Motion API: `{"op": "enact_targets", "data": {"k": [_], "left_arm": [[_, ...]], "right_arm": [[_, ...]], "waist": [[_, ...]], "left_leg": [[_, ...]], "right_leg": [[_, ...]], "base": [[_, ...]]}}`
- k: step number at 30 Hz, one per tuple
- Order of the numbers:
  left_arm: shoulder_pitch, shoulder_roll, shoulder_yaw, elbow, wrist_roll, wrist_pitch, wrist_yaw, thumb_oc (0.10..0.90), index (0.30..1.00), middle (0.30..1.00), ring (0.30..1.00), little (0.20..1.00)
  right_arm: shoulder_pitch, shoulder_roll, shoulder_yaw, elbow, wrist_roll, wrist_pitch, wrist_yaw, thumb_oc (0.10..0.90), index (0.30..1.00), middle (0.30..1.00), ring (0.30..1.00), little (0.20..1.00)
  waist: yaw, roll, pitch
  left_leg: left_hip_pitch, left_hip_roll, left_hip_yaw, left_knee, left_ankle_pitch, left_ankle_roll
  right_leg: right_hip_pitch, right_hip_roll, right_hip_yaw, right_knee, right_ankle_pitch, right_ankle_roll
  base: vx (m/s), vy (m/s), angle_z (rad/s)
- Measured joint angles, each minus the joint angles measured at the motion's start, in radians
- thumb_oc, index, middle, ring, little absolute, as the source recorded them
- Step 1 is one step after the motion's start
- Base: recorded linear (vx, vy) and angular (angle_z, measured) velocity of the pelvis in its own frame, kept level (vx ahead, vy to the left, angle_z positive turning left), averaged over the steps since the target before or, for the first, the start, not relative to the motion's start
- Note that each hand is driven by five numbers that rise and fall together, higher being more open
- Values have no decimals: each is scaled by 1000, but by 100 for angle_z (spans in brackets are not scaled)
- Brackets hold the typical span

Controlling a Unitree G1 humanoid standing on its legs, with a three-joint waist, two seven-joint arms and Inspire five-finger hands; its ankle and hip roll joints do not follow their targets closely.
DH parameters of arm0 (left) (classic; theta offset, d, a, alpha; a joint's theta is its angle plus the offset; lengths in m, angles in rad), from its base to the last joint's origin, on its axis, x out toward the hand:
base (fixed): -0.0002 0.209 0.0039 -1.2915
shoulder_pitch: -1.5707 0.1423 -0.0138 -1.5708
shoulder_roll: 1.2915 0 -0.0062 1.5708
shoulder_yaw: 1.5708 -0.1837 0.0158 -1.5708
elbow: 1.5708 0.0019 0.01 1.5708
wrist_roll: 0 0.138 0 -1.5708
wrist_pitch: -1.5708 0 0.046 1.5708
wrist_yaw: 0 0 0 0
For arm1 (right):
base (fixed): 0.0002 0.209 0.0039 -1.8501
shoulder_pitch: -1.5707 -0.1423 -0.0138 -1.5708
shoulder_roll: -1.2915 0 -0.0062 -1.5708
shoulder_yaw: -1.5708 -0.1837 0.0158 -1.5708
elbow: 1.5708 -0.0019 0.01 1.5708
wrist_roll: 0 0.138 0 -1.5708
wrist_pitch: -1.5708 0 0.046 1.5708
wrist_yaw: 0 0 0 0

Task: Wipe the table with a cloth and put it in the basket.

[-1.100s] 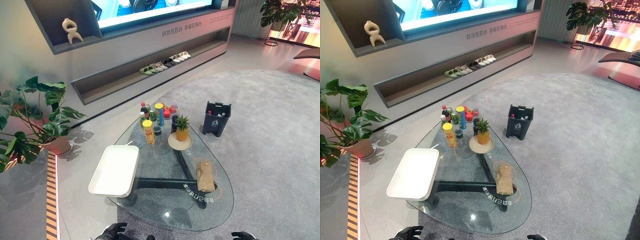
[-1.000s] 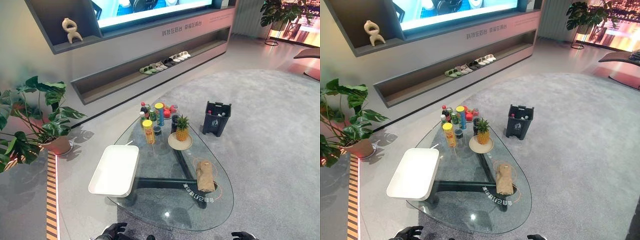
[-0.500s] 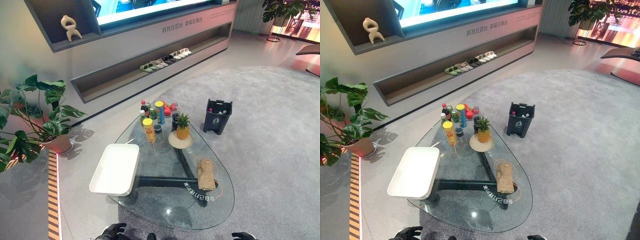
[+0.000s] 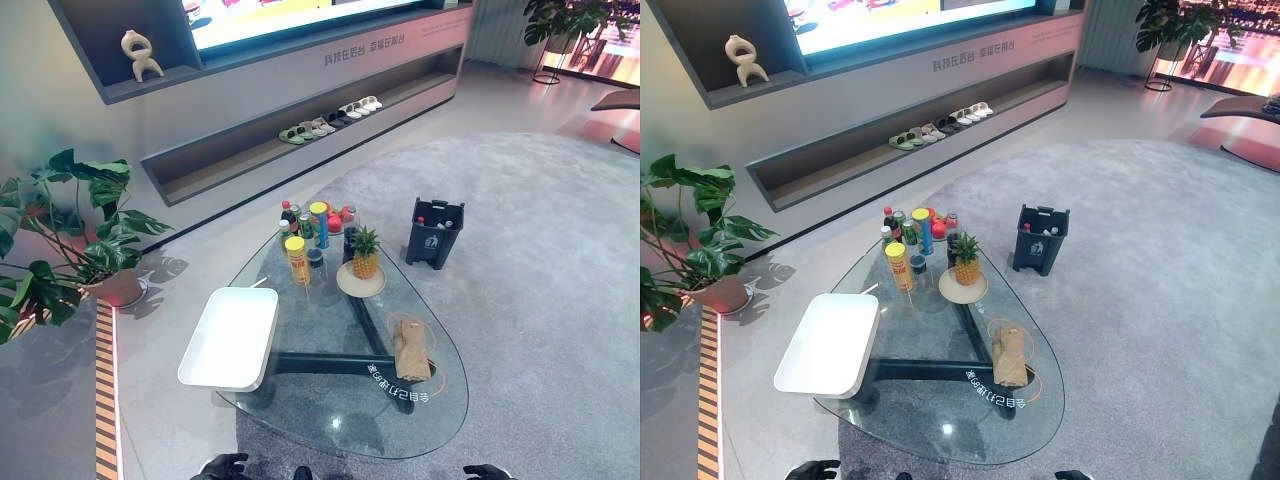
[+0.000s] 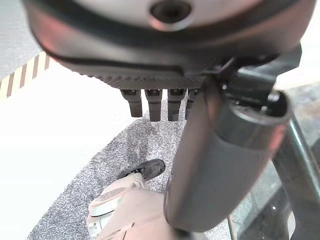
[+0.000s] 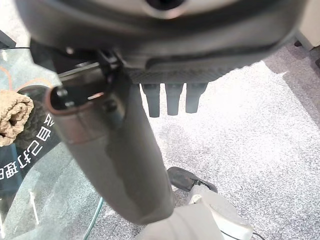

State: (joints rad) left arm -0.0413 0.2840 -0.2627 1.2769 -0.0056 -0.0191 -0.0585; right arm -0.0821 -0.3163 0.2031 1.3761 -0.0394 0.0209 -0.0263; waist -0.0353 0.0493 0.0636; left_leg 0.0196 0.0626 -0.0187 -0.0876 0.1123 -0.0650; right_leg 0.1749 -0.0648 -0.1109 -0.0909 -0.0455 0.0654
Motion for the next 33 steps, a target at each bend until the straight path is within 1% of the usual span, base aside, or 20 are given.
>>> {"op": "enact_targets", "data": {"k": [11,20,23,24,25,26,28,29,30,31,32,33], "left_arm": [[1,0,0,1,0,7,0,800,900,900,900,900],[1,0,2,0,0,5,3,800,900,900,900,900],[-2,0,-1,-3,-2,4,3,800,900,900,900,900],[-7,-1,-4,-4,-8,3,3,800,900,900,900,900],[-24,-3,-12,-5,-20,2,4,800,900,900,900,900],[-35,-3,-18,-6,-23,0,4,800,900,900,900,900],[-79,-1,-41,-26,-41,-5,4,800,900,900,900,900],[-101,1,-40,-40,-56,-6,5,800,900,900,900,900],[-118,6,-41,-43,-67,-8,6,800,900,900,900,900],[-151,16,-34,-41,-124,-8,9,800,900,900,900,900],[-167,20,-30,-41,-143,-8,11,800,900,900,900,900],[-194,27,-15,-41,-181,-9,12,800,900,900,900,900]], "right_arm": [[0,0,-1,1,2,2,-1,800,900,900,900,900],[3,-1,-1,1,1,1,-2,800,900,900,900,900],[-5,-7,1,-4,0,2,-6,800,900,900,900,900],[-10,-11,2,-9,0,3,-5,800,900,900,900,900],[-31,-23,20,-11,-1,11,4,800,900,900,900,900],[-43,-29,25,-12,-1,14,11,800,900,900,900,900],[-87,-52,66,-26,-3,31,31,800,900,900,900,900],[-109,-53,74,-27,-4,37,32,800,900,900,900,900],[-127,-53,87,-29,-4,38,30,800,900,900,900,900],[-167,-53,93,-31,-4,34,21,800,900,900,900,900],[-183,-54,92,-30,-3,34,18,800,900,900,900,900],[-207,-54,92,-31,0,33,9,800,900,900,900,900]], "waist": [[0,0,2],[0,5,33],[0,15,41],[0,22,48],[0,32,73],[0,36,88],[2,53,157],[2,53,190],[2,54,209],[4,54,242],[4,52,260],[4,49,297]], "left_leg": [[-3,0,0,0,0,0],[-7,0,0,0,0,-1],[-45,2,0,2,7,-8],[-61,2,-1,2,11,-8],[-97,3,-1,3,26,-7],[-109,3,-1,3,32,-8],[-167,4,-3,3,59,-7],[-189,4,-3,4,69,-6],[-209,5,-3,4,76,-5],[-252,10,-3,4,80,-7],[-261,9,-2,4,81,-7],[-272,8,-2,4,89,-5]], "right_leg": [[-2,0,0,0,0,0],[-7,0,0,0,-3,4],[-49,2,4,2,3,4],[-64,3,5,3,8,5],[-103,3,6,10,18,3],[-113,4,6,10,23,3],[-164,6,6,10,46,5],[-187,6,6,13,53,7],[-213,7,6,17,54,10],[-254,10,9,16,64,16],[-262,11,9,12,71,19],[-276,9,10,17,75,21]], "base": [[0,0,0],[8,9,0],[-117,40,-3],[-201,35,-5],[-214,35,-3],[-140,15,1],[-207,-14,3],[-255,-31,1],[-221,-24,-5],[-127,-10,-7],[-167,-6,-6],[-138,-5,-4]]}}
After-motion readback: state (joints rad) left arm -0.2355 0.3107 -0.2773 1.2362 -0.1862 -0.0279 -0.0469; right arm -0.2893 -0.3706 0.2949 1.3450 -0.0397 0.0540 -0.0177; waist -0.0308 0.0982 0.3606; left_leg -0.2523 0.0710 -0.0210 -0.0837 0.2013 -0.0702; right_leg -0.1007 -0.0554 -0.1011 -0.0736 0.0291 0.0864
